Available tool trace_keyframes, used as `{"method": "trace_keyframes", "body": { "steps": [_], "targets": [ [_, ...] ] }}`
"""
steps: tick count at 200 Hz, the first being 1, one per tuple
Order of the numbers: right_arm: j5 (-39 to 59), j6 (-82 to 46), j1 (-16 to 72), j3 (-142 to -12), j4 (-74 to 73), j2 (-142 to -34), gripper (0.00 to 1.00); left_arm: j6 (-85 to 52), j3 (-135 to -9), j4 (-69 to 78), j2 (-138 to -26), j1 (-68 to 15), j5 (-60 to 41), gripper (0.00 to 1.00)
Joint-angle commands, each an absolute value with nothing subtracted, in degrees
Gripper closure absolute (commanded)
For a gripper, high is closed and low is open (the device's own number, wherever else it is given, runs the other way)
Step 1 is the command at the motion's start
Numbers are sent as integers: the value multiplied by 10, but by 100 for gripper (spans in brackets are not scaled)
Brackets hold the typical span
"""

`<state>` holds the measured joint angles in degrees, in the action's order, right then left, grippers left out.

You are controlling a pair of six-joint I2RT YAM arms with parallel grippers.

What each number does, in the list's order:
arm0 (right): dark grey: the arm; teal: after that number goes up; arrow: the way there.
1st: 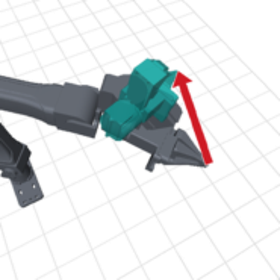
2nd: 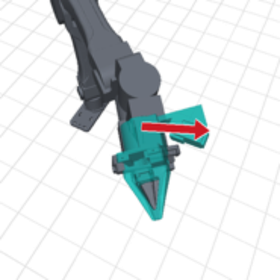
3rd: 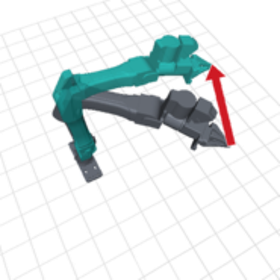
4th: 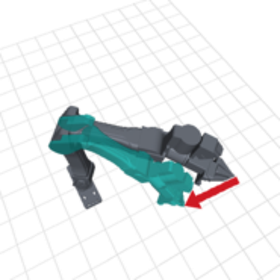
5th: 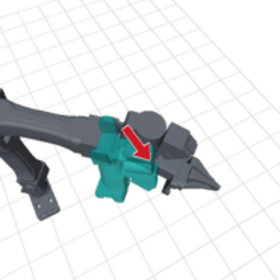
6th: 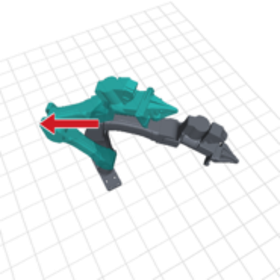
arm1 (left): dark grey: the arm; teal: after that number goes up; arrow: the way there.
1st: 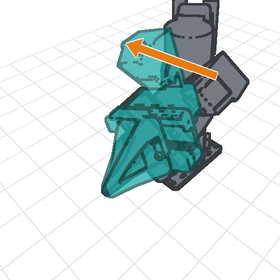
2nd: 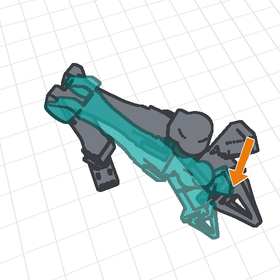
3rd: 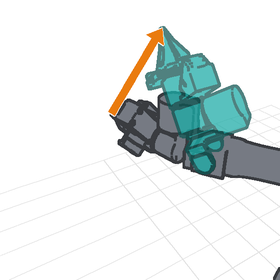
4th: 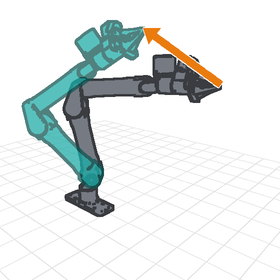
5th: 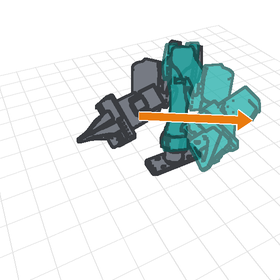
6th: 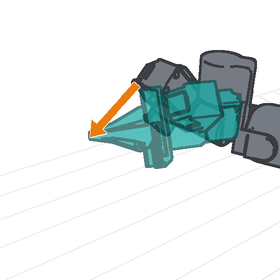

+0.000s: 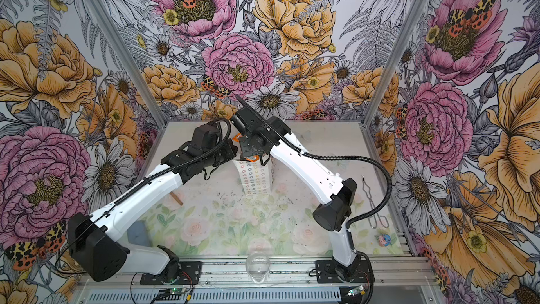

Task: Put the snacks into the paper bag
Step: 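Carry the orange bag over the paper bag and lower it inside with the right gripper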

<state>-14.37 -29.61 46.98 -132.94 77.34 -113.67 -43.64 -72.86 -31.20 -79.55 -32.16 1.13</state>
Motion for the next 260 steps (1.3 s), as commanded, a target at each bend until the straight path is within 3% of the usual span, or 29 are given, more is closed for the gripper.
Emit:
{"method": "trace_keyframes", "body": {
  "steps": [1,76,122,260],
  "targets": [
    [-142,-309,477,-1348,790,-1136,100,-447,-739,-275,-782,-326,26,100],
    [-159,-326,483,-1342,802,-1122,99,-450,-736,-272,-781,-328,28,100],
    [-176,-335,483,-1333,806,-1116,87,-456,-730,-265,-781,-332,28,100],
    [-171,-347,433,-1354,809,-1135,76,-463,-723,-258,-778,-347,37,100]
  ]
}}
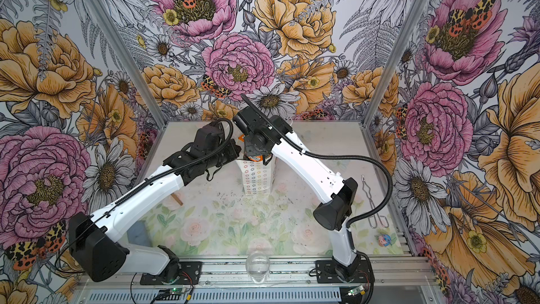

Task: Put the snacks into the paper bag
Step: 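Carry the orange bag over the paper bag and lower it inside with the right gripper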

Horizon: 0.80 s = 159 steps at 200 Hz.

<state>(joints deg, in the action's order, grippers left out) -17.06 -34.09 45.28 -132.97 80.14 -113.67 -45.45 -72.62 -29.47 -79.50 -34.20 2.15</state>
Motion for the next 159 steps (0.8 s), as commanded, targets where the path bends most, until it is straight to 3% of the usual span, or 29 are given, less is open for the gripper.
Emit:
{"method": "trace_keyframes", "body": {
  "steps": [1,133,159],
  "targets": [
    [-170,-347,433,-1355,809,-1136,76,-463,-723,-258,-778,-347,37,100],
    [-118,-352,417,-1388,809,-1183,73,-461,-722,-258,-781,-348,40,100],
    [-116,-352,417,-1386,810,-1181,68,-461,-723,-258,-780,-345,42,100]
  ]
}}
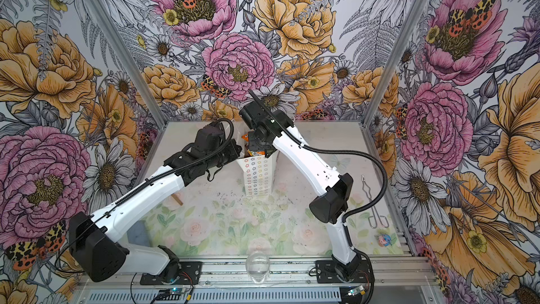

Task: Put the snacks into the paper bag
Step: 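Carry the orange bag over the paper bag and lower it inside with the right gripper, then open the right gripper to release the orange bag into the paper bag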

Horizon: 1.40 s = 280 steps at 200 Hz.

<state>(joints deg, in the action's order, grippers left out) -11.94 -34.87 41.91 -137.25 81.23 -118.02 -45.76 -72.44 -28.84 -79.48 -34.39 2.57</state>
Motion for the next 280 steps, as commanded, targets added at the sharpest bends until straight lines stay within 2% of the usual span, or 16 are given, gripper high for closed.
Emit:
{"method": "trace_keyframes", "body": {
  "steps": [1,46,98,135,169,196,280],
  "targets": [
    [-116,-352,417,-1386,810,-1181,68,-461,-724,-258,-780,-347,41,100],
    [-114,-351,419,-1379,810,-1177,63,-460,-723,-258,-779,-344,41,100],
    [-111,-350,420,-1377,810,-1177,63,-461,-719,-259,-775,-339,41,100],
    [-110,-345,420,-1380,808,-1173,59,-461,-719,-259,-770,-336,42,71],
    [-97,-336,419,-1383,800,-1166,55,-460,-721,-259,-768,-334,40,58],
    [-84,-331,418,-1384,787,-1154,51,-458,-722,-260,-762,-333,40,55],
    [-34,-308,412,-1385,749,-1106,50,-453,-711,-273,-693,-323,63,53]
  ]
}}
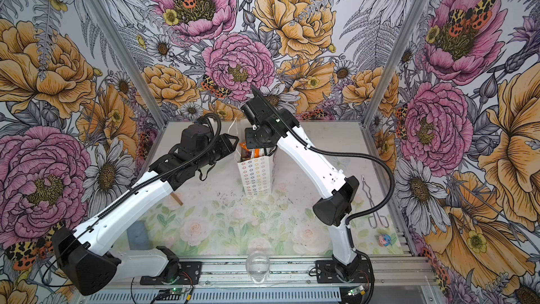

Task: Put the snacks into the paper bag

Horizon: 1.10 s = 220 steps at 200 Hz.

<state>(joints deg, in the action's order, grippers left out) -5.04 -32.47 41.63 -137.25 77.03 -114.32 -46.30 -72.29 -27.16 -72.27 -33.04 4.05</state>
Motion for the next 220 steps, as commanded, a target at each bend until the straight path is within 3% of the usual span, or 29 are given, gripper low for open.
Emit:
{"method": "trace_keyframes", "body": {
  "steps": [1,73,135,171,189,220],
  "targets": [
    [-33,-307,412,-1385,749,-1105,50,-453,-711,-274,-692,-324,63,53],
    [-17,-220,404,-1382,735,-1007,46,-409,-729,-319,-593,-294,102,49],
    [-91,-131,325,-1302,732,-902,38,-346,-717,-336,-541,-231,108,29],
    [-99,-110,239,-1194,687,-841,27,-301,-707,-349,-517,-178,137,2],
    [-78,-105,194,-1122,640,-808,17,-280,-700,-351,-507,-145,137,1],
    [-36,-95,116,-1002,552,-771,12,-250,-682,-352,-489,-91,135,1]
  ]
}}
